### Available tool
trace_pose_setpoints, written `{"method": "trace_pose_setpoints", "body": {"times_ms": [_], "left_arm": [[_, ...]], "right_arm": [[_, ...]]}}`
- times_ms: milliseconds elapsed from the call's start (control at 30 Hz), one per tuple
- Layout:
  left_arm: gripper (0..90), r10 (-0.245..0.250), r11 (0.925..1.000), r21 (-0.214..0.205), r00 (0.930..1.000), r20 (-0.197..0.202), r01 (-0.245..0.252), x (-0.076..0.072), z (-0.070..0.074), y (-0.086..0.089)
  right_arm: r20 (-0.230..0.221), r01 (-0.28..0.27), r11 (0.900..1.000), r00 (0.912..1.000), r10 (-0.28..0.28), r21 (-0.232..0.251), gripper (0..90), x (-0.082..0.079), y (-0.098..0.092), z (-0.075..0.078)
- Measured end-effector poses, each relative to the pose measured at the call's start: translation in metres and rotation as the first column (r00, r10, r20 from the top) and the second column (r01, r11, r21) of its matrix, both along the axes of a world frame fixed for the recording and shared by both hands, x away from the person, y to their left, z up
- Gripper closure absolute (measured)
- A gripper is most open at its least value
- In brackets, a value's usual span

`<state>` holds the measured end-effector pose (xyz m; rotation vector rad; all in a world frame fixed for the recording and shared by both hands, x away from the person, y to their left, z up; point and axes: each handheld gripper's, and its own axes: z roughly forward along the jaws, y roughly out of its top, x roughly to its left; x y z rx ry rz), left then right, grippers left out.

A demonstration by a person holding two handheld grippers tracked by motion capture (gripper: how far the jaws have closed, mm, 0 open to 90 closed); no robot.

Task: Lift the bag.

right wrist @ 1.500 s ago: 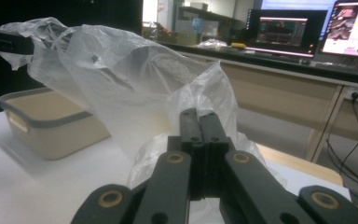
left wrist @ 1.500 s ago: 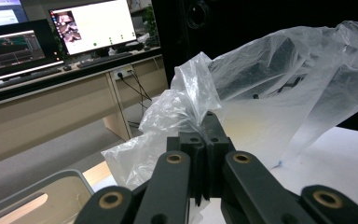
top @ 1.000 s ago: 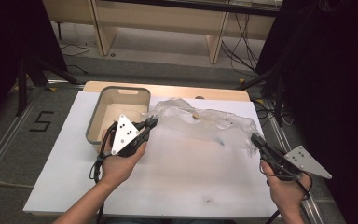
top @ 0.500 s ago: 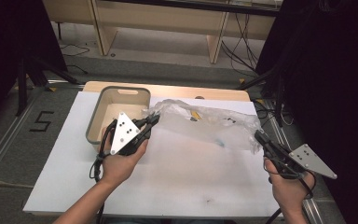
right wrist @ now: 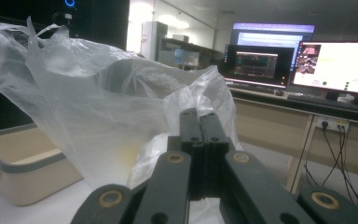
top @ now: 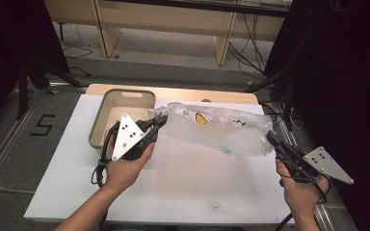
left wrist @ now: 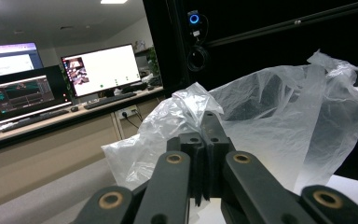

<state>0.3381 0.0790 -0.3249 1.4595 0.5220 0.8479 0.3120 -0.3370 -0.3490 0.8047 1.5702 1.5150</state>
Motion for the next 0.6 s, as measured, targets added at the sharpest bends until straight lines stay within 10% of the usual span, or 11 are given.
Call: {"method": "trace_pose_setpoints", "body": {"times_ms": [600], "left_arm": [[89.2, -0.012, 0.9995, -0.029, 0.9995, 0.03, 0.013, -0.004, 0.012, -0.002]], "right_arm": [[0.027, 0.014, 0.9997, 0.9995, -0.014, 0.021, 90.0, 0.001, -0.004, 0.011]]}}
